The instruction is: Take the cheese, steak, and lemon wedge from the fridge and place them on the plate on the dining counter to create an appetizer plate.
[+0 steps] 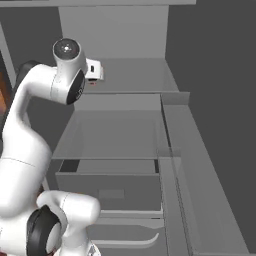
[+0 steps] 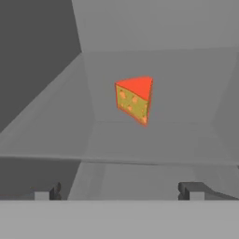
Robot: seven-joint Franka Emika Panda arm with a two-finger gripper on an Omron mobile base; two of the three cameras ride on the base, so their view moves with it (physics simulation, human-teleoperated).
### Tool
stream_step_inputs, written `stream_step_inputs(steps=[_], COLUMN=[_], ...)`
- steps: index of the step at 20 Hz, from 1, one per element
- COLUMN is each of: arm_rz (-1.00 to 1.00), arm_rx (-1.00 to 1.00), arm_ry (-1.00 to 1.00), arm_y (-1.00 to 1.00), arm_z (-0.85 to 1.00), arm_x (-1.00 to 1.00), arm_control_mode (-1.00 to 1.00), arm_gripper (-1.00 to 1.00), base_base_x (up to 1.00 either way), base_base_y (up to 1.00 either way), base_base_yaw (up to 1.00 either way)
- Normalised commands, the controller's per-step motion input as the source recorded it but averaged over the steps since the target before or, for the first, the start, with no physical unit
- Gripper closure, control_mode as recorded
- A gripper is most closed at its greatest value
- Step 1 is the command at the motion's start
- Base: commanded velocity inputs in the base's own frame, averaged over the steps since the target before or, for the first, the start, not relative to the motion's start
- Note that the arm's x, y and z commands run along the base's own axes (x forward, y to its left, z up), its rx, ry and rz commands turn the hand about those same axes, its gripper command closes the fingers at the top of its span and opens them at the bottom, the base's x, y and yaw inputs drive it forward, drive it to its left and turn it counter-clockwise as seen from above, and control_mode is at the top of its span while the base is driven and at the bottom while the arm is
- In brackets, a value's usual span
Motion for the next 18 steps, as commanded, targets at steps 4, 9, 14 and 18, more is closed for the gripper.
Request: stream_step_inputs(steps=[4, 9, 14, 18], arm_rz=[0.0, 0.0, 0.0, 0.0], arm_rx=[0.0, 0.0, 0.0, 0.0], arm_ry=[0.0, 0.0, 0.0, 0.0], arm_y=[0.16, 0.03, 0.0, 0.0], arm_z=[-0.13, -0.1, -0.13, -0.17], arm_x=[0.58, 0.5, 0.56, 0.52], arm_control_mode=[-1.0, -1.0, -1.0, -1.0], arm_gripper=[-1.0, -1.0, -1.0, -1.0], base_base_x=[0.0, 0.0, 0.0, 0.0], base_base_y=[0.0, 0.0, 0.0, 0.0], base_base_yaw=[0.0, 0.0, 0.0, 0.0])
